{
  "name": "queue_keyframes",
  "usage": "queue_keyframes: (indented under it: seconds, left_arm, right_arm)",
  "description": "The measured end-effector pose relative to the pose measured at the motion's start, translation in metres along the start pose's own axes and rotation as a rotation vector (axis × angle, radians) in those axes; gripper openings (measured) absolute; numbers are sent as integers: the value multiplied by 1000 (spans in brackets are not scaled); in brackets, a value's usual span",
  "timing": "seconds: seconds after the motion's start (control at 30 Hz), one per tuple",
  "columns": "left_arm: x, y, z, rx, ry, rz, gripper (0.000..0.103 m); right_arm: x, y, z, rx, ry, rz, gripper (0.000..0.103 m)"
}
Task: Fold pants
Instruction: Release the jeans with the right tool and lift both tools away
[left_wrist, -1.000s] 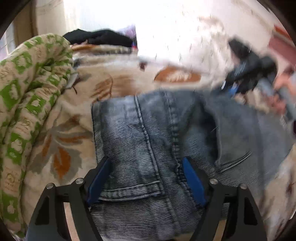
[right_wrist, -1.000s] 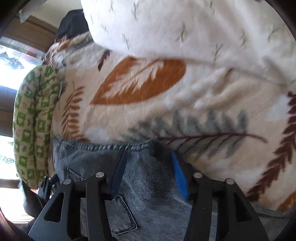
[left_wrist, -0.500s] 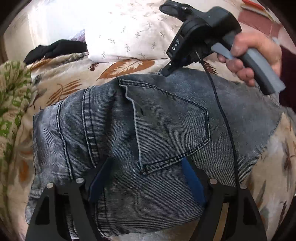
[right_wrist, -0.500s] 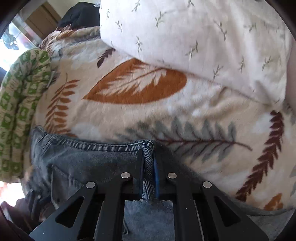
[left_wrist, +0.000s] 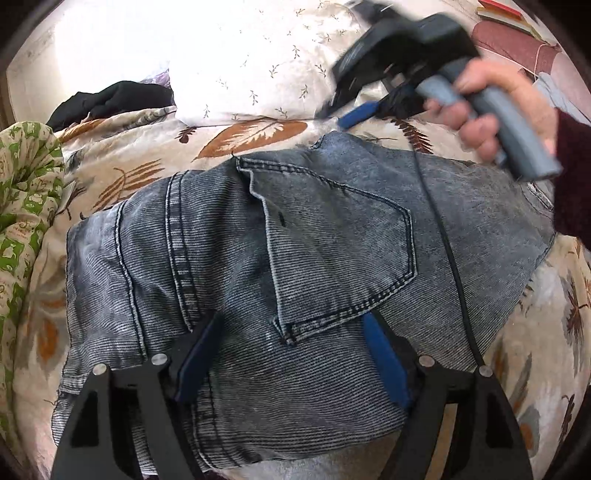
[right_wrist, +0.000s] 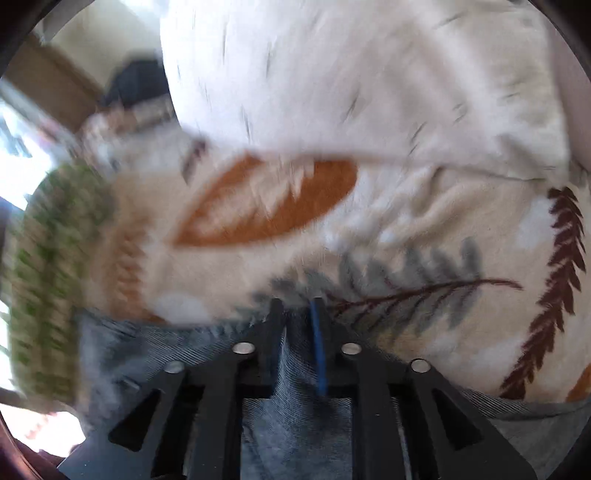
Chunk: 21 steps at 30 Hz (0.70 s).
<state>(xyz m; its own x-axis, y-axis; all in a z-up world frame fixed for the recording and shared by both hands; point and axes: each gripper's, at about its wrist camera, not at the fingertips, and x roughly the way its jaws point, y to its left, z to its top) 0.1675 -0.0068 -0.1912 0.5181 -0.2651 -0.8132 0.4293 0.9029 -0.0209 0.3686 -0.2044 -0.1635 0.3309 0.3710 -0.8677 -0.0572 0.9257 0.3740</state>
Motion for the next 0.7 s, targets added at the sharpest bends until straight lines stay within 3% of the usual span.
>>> queue_keyframes:
  seconds: [0.07, 0.23, 0.43, 0.53, 0.63, 0.7]
  left_arm:
    - [-1, -1, 0, -7, -3, -1, 80]
    - [-6, 3, 1, -26, 2, -23, 80]
    - [-3, -3, 1, -10, 1, 4, 83]
    - [0, -5, 3, -5, 1, 20, 86]
    - [2, -7, 3, -1, -6, 34, 88]
    - [2, -7, 2, 4, -8, 40, 88]
  right_arm:
    - [-30, -15, -1, 69, -71, 61, 42]
    - [-93, -54, -33, 124, -128, 66, 42]
    - [-134, -148, -93, 325, -180, -79, 46]
    - [-133, -174, -114, 381, -172, -104, 45]
    - [-121, -183, -137, 368, -127, -260, 41]
    - [-119, -173, -153, 265, -157, -347, 36]
